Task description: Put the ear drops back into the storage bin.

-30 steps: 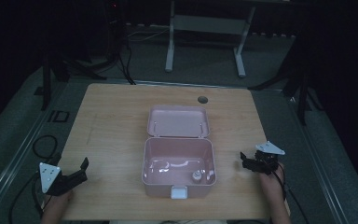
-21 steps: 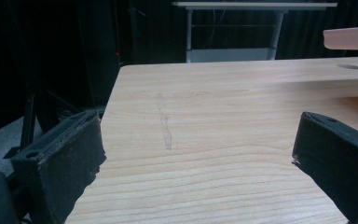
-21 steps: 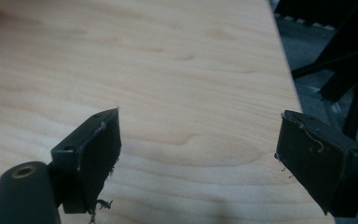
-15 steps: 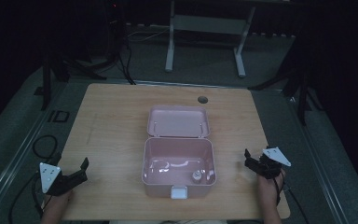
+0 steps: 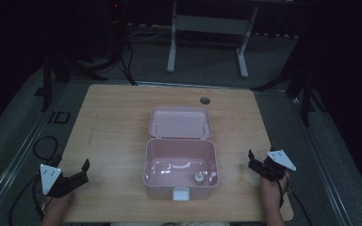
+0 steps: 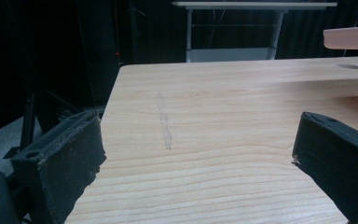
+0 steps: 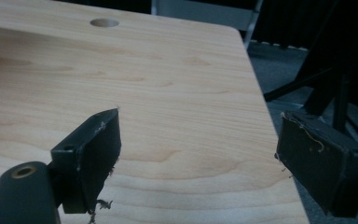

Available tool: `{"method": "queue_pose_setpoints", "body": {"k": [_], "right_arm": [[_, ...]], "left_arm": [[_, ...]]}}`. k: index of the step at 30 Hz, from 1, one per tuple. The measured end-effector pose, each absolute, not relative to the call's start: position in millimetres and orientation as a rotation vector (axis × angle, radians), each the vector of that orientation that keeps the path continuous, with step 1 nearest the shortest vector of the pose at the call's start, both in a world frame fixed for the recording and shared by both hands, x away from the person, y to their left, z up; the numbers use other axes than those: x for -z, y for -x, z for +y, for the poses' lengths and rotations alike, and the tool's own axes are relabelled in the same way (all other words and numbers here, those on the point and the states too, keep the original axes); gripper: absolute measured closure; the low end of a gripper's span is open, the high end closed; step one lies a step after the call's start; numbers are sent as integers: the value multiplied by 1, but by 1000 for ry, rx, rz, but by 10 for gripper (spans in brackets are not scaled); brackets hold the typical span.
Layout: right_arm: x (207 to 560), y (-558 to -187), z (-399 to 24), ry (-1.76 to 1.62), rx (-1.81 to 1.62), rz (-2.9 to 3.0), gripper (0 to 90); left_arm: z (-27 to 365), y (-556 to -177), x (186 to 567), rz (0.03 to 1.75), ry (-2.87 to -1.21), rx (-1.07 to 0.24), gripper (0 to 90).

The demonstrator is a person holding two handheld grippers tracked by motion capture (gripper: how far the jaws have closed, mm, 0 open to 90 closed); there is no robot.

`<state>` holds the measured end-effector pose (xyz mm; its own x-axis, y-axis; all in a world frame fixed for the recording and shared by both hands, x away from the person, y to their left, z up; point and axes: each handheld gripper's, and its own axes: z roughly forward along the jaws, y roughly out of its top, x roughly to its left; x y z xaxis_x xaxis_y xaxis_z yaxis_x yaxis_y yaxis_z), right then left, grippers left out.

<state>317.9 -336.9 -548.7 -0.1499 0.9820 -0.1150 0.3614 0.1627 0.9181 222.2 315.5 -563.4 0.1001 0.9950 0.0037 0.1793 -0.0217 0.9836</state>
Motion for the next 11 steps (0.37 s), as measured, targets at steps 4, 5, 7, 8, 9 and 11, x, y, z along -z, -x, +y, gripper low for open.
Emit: {"method": "queue_pose_setpoints", "body": {"k": [4, 5, 7, 8, 9, 11], "right_arm": [[550, -319, -336, -1305, -968, 1660, 135], [550, -319, -335, -1305, -966, 1661, 135], [550, -319, -335, -1308, -966, 1670, 135], [550, -320, -335, -1306, -963, 1673, 135], [550, -320, -335, -1306, -963, 1673, 135], [551, -320, -334, -1301, -954, 1687, 135]], "left_arm": [[315, -222, 563, 1259, -1395, -1053, 20], [316, -222, 563, 1259, -1395, -1054, 20], [316, -222, 563, 1258, -1395, -1053, 20], [316, -222, 563, 1258, -1395, -1053, 20], [316, -222, 563, 1258, -1396, -1051, 20], [316, -222, 563, 1258, -1396, -1050, 20]]}}
